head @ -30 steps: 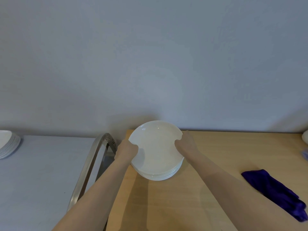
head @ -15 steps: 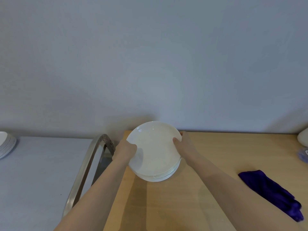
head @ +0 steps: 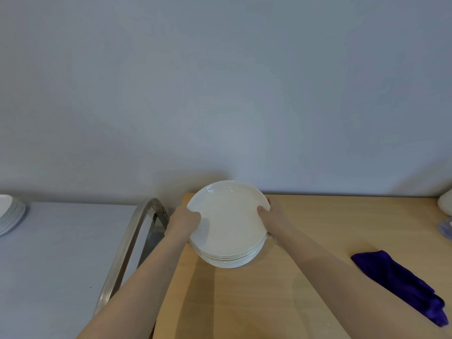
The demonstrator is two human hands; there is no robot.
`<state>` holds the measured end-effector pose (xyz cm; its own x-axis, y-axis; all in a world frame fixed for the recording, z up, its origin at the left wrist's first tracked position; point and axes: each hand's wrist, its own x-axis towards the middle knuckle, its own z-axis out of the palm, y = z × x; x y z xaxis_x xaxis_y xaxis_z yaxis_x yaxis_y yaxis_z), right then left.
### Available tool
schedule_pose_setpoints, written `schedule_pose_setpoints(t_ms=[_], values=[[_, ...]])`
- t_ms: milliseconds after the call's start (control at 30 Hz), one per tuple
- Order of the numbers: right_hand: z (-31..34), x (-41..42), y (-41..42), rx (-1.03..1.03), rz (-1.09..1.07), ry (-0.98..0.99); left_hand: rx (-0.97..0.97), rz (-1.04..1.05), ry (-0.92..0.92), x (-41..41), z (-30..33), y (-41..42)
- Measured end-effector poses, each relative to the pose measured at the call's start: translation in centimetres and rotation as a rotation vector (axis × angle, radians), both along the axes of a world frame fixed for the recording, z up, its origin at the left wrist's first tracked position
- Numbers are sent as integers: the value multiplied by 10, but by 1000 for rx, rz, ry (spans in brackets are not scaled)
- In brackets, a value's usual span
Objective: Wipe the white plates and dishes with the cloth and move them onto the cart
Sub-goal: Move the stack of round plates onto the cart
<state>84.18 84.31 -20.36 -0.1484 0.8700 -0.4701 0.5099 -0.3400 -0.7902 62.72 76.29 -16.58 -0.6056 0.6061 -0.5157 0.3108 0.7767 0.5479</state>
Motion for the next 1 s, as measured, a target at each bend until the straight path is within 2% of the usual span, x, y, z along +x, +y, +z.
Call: schedule_pose_setpoints(t_ms=[267, 400, 500, 633, 867, 1000], values=[[12, 1, -2, -34, -46, 31, 63, 67, 8, -1, 7, 5], [23, 1, 2, -66, -82, 95, 263, 88, -124, 1, 19, 10], [31, 2, 7, -57, -81, 109, 333, 119, -210, 3, 26, 9], [38, 2, 8, -44, -78, 115, 336, 137, -282, 6, 29, 5], [50, -13, 4, 8, 58, 21, 333, 204, -256, 7, 20, -16], [57, -28, -6, 3, 116, 33, 352, 261, -242, -1, 22, -36]])
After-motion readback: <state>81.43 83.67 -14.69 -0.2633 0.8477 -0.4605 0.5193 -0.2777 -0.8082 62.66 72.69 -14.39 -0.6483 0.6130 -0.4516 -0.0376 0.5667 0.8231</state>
